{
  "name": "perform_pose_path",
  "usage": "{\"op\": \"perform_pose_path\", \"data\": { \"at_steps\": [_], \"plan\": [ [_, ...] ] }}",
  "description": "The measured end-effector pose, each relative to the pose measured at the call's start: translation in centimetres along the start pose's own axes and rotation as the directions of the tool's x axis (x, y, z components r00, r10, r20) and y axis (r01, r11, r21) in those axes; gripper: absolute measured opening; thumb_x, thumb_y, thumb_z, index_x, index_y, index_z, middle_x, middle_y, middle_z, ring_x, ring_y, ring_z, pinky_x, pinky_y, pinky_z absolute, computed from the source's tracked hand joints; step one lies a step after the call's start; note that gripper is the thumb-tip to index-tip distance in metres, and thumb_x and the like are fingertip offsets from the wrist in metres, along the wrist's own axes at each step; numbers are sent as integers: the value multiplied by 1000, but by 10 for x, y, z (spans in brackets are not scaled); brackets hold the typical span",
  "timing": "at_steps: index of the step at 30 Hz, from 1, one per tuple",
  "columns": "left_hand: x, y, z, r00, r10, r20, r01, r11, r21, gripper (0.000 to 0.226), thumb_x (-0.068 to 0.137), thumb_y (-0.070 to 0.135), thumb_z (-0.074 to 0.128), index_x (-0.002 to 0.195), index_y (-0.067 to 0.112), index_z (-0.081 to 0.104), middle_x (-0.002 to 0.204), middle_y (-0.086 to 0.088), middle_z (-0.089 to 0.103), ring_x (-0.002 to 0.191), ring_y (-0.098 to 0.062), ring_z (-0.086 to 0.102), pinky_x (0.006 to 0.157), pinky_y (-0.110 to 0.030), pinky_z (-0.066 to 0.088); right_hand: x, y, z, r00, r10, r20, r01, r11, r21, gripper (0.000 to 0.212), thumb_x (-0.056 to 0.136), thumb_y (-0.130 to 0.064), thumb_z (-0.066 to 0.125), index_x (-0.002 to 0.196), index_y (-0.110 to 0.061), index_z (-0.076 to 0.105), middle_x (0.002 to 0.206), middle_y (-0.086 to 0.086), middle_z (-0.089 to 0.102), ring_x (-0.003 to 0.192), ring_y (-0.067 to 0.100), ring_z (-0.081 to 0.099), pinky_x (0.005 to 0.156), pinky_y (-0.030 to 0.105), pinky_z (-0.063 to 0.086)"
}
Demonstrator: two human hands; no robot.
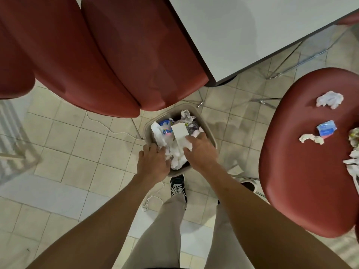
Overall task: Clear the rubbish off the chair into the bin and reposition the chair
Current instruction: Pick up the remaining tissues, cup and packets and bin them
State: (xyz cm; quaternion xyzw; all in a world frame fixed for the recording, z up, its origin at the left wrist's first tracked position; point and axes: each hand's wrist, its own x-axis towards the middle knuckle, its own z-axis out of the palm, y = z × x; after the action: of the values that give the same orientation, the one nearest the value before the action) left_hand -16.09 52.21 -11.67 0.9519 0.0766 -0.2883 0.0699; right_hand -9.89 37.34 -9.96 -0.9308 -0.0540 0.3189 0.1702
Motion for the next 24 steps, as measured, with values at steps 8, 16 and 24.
{"op": "perform_pose_path", "data": {
  "at_steps": [8, 16, 24],
  "plan": [
    [16, 10, 6, 994, 31, 106, -53, 977, 209, 47, 94, 45, 34, 133, 21, 45, 137, -13, 36, 120, -30, 33, 95, -43, 31, 6, 2, 10, 976, 74, 206, -30, 978, -208, 50, 94, -24, 47, 142, -31, 36, 138, 12, 33, 123, 32, 42, 95, 38, 42],
    [10, 19, -13, 1000, 7, 12, -9, 983, 185, 41, 90, 44, 44, 117, 19, 61, 121, -9, 58, 113, -28, 47, 92, -42, 31, -4, 10, -7, 983, 73, 170, -63, 996, -64, 48, 91, -20, 44, 139, -21, 42, 137, 14, 40, 122, 34, 48, 95, 41, 43],
    [4, 47, -51, 989, 62, -138, -58, 998, 30, 35, 85, 38, 54, 112, 20, 66, 108, -8, 66, 105, -28, 55, 90, -38, 42, -28, 36, -43, 997, 59, 59, -65, 992, 106, 34, 87, -21, 46, 118, -19, 58, 116, 13, 52, 109, 36, 56, 93, 41, 47]
  ]
}}
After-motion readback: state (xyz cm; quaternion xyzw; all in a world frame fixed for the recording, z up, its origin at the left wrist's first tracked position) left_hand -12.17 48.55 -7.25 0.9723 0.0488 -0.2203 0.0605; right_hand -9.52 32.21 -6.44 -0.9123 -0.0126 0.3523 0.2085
